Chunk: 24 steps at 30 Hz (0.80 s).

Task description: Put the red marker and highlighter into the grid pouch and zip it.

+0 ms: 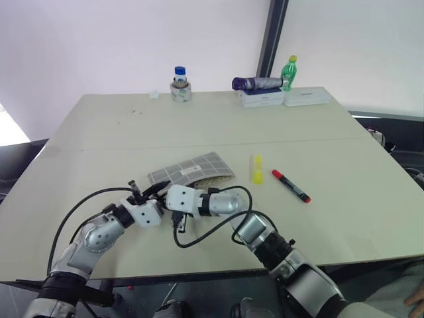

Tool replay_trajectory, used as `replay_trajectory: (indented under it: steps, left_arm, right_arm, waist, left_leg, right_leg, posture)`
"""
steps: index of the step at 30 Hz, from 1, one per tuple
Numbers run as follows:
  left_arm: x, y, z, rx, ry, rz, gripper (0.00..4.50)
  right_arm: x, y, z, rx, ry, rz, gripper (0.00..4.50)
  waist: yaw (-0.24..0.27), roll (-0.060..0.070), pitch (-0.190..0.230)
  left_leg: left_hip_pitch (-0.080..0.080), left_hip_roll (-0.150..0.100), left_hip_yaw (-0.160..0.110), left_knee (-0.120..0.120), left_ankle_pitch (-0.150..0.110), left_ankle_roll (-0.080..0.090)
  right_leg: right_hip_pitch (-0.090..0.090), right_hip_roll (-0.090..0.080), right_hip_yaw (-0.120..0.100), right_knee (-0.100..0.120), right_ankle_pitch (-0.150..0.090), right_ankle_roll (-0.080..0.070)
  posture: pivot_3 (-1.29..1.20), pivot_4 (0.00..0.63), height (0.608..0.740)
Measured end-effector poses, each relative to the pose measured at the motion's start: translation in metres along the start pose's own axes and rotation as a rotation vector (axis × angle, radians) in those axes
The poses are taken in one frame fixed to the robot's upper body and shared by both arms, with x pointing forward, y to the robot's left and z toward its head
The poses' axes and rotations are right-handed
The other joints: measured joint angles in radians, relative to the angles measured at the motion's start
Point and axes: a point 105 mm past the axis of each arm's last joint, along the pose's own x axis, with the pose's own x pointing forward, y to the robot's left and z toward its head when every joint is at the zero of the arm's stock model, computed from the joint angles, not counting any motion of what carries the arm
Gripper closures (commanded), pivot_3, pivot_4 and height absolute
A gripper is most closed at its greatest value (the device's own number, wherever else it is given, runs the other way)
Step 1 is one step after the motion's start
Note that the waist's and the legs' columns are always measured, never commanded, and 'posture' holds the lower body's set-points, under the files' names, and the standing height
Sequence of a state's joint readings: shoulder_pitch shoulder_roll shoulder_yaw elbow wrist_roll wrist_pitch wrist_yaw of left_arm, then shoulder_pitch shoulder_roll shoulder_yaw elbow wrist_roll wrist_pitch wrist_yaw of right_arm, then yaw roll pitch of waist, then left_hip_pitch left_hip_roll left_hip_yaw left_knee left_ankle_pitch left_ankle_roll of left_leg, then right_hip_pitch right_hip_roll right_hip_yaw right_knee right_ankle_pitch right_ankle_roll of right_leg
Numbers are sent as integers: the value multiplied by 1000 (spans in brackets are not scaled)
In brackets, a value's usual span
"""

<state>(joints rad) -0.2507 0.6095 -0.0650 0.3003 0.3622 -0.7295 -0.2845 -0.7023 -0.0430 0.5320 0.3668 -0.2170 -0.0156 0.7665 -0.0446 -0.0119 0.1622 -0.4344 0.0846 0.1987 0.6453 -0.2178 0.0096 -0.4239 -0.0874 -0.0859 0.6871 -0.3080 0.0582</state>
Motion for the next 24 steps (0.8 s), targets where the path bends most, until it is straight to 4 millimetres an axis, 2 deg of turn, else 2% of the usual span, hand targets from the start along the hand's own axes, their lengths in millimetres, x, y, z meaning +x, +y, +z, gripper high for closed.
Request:
replay_trajectory:
  steps: [6,7,9,11,12,16,21,24]
  left_arm:
    - [-1,1,-1,1,4,5,4500]
    - [-2,2,-1,3,6,5,4500]
    - [-3,3,-2,4,12,9,4500]
    - [-4,6,-3,-4,15,25,4500]
    - [-5,7,-3,-8,13,34,4500]
    - [-6,10,-3,-24,15,51,4500]
    - [-12,22,-9,-40,41,98,4500]
    - [-16,29,-14,-76,61,136,4500]
  right_arm:
    - [-1,-3,1,26,-19,-12,4477]
    - [-2,-4,1,35,-26,-13,4212]
    - [-3,-4,3,54,-41,-5,3530]
    - [-5,-3,2,74,-52,-1,2655]
    - [-8,-4,1,72,-55,-7,2053]
    - [-22,-10,-1,48,-56,-36,109]
    - [-55,-12,-22,107,-36,-67,109]
    - [-80,-21,-34,190,-29,-143,109]
  waist:
    - [0,0,0]
    - [0,0,0]
    - [0,0,0]
    - [1,0,0]
    - [1,0,0]
    - [1,0,0]
    - [2,0,0]
    - [1,0,0]
  left_leg:
    - [0,0,0,0,0,0]
    - [0,0,0,0,0,0]
    - [0,0,0,0,0,0]
    - [0,0,0,0,0,0]
    - [0,0,0,0,0,0]
    - [0,0,-1,0,0,0]
    - [0,0,-1,0,0,0]
    - [0,0,-1,0,0,0]
  right_leg:
    - [0,0,0,0,0,0]
    - [0,0,0,0,0,0]
    - [0,0,0,0,0,0]
    - [0,0,0,0,0,0]
    - [0,0,0,0,0,0]
    - [0,0,0,0,0,0]
    - [0,0,0,0,0,0]
    - [0,0,0,0,0,0]
  posture:
    - [0,150,738]
    - [0,150,738]
    - [0,150,738]
    - [0,150,738]
    - [0,150,738]
    - [0,150,738]
    - [0,150,738]
    - [0,150,738]
